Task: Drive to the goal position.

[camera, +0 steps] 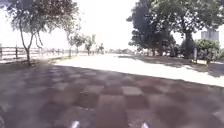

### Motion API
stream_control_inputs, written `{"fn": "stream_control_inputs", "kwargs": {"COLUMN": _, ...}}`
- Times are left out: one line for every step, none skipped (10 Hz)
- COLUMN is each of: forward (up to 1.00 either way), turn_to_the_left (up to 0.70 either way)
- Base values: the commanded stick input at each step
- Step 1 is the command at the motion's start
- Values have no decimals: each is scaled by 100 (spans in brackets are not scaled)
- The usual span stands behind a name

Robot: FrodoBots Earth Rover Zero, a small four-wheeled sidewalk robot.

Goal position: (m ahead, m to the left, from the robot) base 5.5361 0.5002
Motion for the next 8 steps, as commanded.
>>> {"fn": "stream_control_inputs", "kwargs": {"forward": 100, "turn_to_the_left": -40}}
{"fn": "stream_control_inputs", "kwargs": {"forward": 100, "turn_to_the_left": -40}}
{"fn": "stream_control_inputs", "kwargs": {"forward": 100, "turn_to_the_left": -40}}
{"fn": "stream_control_inputs", "kwargs": {"forward": 100, "turn_to_the_left": -40}}
{"fn": "stream_control_inputs", "kwargs": {"forward": 100, "turn_to_the_left": -40}}
{"fn": "stream_control_inputs", "kwargs": {"forward": 100, "turn_to_the_left": 0}}
{"fn": "stream_control_inputs", "kwargs": {"forward": 100, "turn_to_the_left": 0}}
{"fn": "stream_control_inputs", "kwargs": {"forward": 100, "turn_to_the_left": 0}}
